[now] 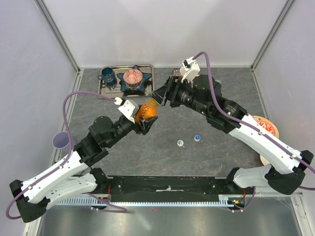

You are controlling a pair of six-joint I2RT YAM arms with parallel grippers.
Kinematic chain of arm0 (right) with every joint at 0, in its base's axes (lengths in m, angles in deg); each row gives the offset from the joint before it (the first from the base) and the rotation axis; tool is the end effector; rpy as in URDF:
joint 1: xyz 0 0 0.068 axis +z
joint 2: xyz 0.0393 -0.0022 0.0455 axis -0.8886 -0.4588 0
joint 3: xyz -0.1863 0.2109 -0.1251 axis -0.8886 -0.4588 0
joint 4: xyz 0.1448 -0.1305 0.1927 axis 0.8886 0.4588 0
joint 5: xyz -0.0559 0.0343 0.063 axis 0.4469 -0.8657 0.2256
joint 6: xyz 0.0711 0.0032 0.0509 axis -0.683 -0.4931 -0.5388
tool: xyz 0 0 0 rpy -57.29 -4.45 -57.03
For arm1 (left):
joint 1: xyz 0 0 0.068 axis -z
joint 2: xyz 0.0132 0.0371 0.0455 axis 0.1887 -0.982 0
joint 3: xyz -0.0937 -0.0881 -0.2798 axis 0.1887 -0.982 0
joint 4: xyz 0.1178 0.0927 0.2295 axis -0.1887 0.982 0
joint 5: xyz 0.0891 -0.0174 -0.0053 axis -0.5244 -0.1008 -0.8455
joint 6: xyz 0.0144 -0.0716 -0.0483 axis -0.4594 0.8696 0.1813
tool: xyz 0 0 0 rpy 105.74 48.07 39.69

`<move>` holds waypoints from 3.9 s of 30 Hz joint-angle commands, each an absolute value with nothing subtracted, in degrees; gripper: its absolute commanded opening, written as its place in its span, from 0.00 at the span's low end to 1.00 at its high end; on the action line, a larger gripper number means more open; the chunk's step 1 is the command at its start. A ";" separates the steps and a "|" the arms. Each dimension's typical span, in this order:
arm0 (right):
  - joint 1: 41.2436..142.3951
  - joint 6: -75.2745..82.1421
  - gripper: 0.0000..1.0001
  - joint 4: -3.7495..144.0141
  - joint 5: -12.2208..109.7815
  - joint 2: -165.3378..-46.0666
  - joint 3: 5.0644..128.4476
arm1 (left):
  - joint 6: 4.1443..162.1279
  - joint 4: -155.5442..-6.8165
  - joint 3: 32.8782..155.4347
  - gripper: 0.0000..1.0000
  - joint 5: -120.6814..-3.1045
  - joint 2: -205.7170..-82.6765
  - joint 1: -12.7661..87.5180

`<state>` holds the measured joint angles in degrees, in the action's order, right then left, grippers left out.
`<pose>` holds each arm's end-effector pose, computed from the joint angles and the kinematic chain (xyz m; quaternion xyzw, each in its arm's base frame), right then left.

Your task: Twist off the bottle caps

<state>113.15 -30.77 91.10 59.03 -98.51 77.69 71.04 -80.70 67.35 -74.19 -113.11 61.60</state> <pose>0.2098 0.2486 0.4937 -0.0478 0.7582 0.4535 0.4661 0.1396 -0.1621 0.3950 0.2754 0.6332 -0.2847 0.6649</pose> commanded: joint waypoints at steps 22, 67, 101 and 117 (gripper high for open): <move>113.23 -31.41 0.58 88.08 54.93 -99.59 74.36 | 66.81 -86.37 66.11 0.40 -77.54 -113.70 62.03; 113.23 -8.22 0.00 85.11 27.08 -89.93 73.58 | 99.20 -97.40 78.15 0.40 -6.82 -123.80 53.34; 113.23 -5.22 0.57 84.56 15.97 -80.61 71.79 | 104.76 -103.02 79.02 0.27 0.00 -129.89 51.48; 113.23 -12.85 0.95 91.76 45.59 -86.31 81.03 | 79.21 -73.03 83.60 0.28 -27.67 -124.96 52.53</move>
